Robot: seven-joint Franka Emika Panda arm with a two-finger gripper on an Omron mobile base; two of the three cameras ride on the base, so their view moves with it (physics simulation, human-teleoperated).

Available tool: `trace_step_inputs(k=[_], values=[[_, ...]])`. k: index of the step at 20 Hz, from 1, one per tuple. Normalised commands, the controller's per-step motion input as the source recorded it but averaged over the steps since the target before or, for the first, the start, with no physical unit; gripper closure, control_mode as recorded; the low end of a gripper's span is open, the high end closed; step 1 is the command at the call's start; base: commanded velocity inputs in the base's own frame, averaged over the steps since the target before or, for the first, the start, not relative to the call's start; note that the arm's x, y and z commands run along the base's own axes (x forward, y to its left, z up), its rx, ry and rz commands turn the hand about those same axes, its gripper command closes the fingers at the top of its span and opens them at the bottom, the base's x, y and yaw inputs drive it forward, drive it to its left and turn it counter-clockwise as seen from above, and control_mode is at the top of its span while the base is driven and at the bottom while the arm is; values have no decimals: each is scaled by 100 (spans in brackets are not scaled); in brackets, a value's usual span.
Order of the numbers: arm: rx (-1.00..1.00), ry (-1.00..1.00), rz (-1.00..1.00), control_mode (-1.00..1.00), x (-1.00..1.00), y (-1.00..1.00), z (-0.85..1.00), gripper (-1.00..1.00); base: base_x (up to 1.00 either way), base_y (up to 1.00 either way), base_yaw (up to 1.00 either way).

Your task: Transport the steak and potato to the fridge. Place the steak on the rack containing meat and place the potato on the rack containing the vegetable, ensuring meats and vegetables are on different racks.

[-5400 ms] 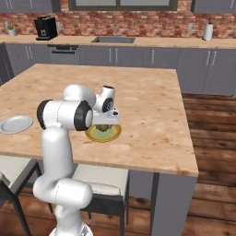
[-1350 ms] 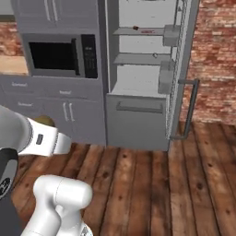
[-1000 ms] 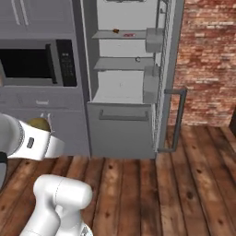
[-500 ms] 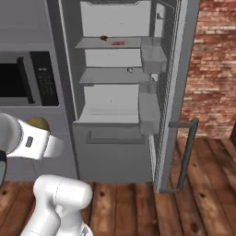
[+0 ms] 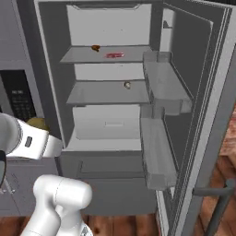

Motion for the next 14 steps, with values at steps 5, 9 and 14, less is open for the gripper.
trace_step_inputs(k=[5,9,14], values=[[0,0,0,100,0,0,0,100,100,14,-9],[0,0,0,100,0,0,0,100,100,9,-8],[0,0,0,100,0,0,0,100,98,-3,-1]])
